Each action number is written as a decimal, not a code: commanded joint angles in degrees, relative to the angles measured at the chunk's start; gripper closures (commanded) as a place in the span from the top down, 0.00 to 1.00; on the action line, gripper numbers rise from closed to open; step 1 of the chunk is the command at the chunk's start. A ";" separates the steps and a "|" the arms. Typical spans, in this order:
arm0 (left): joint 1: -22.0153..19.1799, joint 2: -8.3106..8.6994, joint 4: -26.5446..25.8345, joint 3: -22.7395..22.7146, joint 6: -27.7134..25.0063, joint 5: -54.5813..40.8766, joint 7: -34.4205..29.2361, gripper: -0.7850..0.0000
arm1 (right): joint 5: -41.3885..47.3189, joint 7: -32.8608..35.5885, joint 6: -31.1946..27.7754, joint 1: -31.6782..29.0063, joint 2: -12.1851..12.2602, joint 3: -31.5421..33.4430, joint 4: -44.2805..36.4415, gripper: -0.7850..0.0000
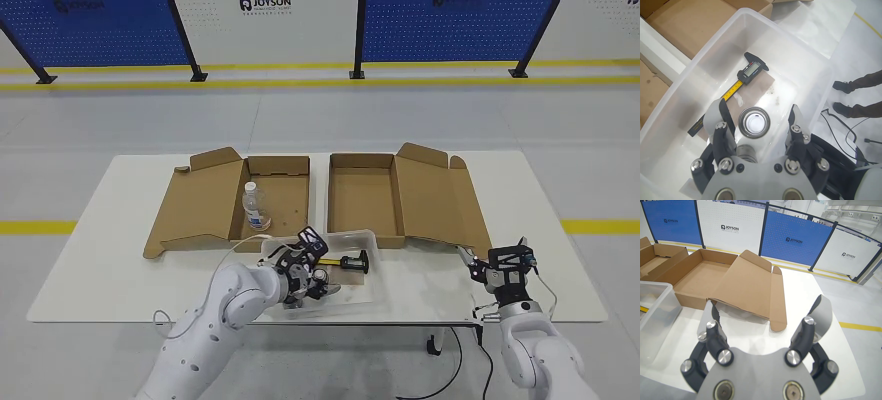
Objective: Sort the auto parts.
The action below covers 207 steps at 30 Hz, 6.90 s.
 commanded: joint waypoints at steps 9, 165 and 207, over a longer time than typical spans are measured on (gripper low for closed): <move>-1.45 0.06 1.77 1.38 0.57 -2.52 -2.24 0.67 | 0.00 0.00 0.00 0.00 0.00 0.00 0.00 1.00; -9.59 4.18 19.94 -7.90 12.38 13.15 17.70 0.38 | 0.00 0.00 0.00 0.00 0.00 0.00 0.00 1.00; 7.82 7.72 -17.35 -17.01 -10.24 8.75 6.84 0.77 | 0.00 0.00 0.00 0.00 0.00 0.00 0.00 1.00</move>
